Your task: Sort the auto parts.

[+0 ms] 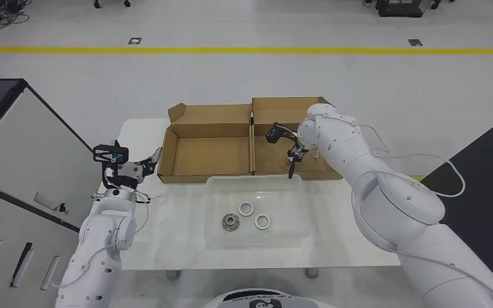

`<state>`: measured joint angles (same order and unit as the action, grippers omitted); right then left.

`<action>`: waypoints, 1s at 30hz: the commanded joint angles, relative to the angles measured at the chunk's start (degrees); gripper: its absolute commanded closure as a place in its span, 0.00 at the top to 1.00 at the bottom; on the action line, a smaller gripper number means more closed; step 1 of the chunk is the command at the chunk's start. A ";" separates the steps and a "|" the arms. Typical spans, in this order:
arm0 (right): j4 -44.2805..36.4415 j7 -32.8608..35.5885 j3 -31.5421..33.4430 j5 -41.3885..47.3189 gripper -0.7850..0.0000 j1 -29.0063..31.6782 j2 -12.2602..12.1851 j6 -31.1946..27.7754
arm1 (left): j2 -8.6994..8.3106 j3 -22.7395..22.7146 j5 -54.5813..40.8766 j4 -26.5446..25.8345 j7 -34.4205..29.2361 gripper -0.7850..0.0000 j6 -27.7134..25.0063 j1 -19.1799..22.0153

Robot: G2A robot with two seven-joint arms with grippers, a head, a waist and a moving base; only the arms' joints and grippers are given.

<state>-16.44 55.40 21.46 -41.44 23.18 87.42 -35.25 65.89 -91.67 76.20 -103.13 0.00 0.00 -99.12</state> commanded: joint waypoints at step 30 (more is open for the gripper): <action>-3.57 -21.33 11.53 9.22 1.00 -3.21 -8.61 -22.60 | 0.00 0.00 0.00 0.00 0.00 1.00 0.00 0.00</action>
<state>-19.57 34.60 32.21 -32.97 19.74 79.57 -56.43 65.89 -91.67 76.20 -103.13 0.00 0.00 -99.12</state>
